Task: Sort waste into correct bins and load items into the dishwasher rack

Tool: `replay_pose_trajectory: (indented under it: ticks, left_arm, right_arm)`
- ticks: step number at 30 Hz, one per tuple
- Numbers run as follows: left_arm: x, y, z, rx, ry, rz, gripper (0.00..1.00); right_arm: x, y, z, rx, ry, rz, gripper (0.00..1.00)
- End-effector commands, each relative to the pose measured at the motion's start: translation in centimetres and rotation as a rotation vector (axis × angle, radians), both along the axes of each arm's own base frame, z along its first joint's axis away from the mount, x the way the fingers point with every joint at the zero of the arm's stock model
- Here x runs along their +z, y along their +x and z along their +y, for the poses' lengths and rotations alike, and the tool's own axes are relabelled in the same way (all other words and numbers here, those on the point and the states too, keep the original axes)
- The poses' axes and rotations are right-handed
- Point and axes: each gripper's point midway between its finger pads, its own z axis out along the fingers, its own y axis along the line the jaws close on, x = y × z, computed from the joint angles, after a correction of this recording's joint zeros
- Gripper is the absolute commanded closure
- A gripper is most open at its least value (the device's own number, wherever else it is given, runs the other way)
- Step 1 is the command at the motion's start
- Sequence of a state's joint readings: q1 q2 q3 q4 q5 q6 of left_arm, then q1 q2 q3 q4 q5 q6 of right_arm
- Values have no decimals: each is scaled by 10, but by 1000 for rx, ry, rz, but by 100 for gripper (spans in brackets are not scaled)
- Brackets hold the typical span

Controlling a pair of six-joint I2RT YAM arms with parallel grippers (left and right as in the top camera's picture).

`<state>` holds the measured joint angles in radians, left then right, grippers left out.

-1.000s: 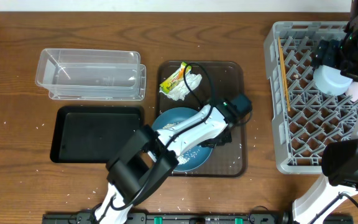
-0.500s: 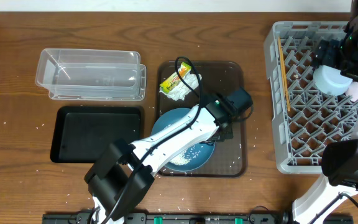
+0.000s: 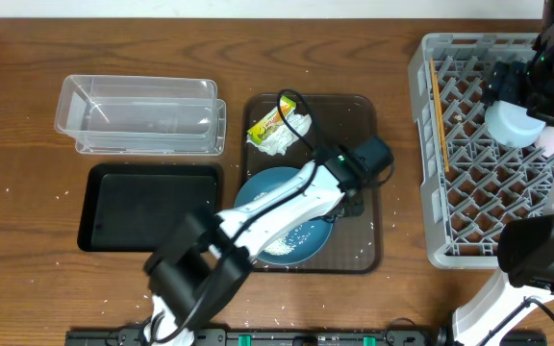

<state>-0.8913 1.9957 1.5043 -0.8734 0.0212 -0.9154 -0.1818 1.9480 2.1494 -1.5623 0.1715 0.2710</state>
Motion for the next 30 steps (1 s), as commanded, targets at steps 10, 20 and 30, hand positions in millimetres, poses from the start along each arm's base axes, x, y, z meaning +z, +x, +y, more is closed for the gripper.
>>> replay_pose_trajectory:
  ticks: [10,20,30]
  left_arm:
    - [-20,-2,9,-19,58,25,66]
    - [-12,-8,13,-20,73,51,92]
    - [37,-11,17,-51,24,4,94]
  right_arm:
    - [-1,-1,0,-13,3,2,1]
    - [-1,-1,0,-13,3,2,1]
    - [-1,-1,0,-13,3,2,1]
